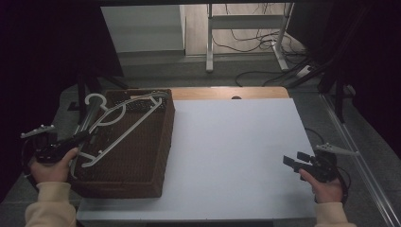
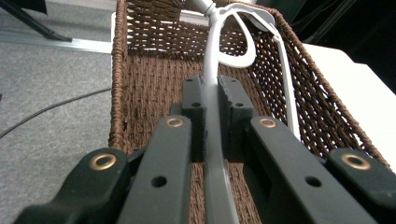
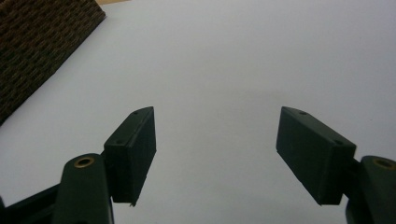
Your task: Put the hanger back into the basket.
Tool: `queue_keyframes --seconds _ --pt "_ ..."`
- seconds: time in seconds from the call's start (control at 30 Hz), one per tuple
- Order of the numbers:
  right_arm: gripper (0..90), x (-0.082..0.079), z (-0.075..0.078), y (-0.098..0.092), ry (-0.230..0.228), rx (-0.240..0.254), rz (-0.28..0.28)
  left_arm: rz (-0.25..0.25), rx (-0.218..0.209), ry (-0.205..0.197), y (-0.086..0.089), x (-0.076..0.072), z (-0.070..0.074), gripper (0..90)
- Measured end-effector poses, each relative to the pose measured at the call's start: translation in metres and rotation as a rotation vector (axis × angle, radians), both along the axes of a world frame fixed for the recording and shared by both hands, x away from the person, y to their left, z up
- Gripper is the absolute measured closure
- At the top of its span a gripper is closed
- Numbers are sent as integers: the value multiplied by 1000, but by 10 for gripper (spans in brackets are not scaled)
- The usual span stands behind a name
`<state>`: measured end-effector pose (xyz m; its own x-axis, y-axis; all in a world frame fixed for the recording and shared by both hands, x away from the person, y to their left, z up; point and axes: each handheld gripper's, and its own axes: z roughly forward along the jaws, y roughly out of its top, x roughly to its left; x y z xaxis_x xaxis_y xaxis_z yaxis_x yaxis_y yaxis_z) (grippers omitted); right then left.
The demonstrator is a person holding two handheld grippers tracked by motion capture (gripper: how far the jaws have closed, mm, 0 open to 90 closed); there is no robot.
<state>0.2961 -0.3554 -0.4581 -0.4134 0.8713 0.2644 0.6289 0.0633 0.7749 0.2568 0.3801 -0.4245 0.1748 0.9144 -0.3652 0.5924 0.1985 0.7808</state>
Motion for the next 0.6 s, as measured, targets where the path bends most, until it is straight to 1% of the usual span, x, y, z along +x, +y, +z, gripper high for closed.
queue_keyframes --seconds 0.03,0.1,0.13,0.17,0.2,0.27,0.3,0.33,0.4,0.47,0.53,0.6 --pt "288 0 0 0 0 0 0 -2 3 3 1 1 -2 822" --pt "288 0 0 0 1 1 0 -5 11 -6 3 2 -4 821" --pt "288 0 0 0 3 1 0 -9 17 -3 4 3 -6 819" --pt "288 0 0 0 3 1 1 -16 21 10 4 4 -7 811" --pt "288 0 -1 0 4 1 2 -25 25 15 5 5 -9 782" --pt "288 0 0 0 3 0 2 -33 50 0 4 6 -9 669" --pt "288 0 0 0 3 0 3 -49 53 -6 4 6 -9 602" --pt "288 0 0 0 3 0 3 -51 65 -11 3 6 -8 536" --pt "288 0 0 0 0 -1 4 -56 74 -7 2 5 -7 445" --pt "287 0 0 0 0 -1 5 -74 69 -6 0 3 -5 399" --pt "287 0 0 0 1 0 4 -101 67 -12 -3 1 -4 380" --pt "287 0 0 0 4 2 5 -148 56 -9 -6 -1 -3 358"
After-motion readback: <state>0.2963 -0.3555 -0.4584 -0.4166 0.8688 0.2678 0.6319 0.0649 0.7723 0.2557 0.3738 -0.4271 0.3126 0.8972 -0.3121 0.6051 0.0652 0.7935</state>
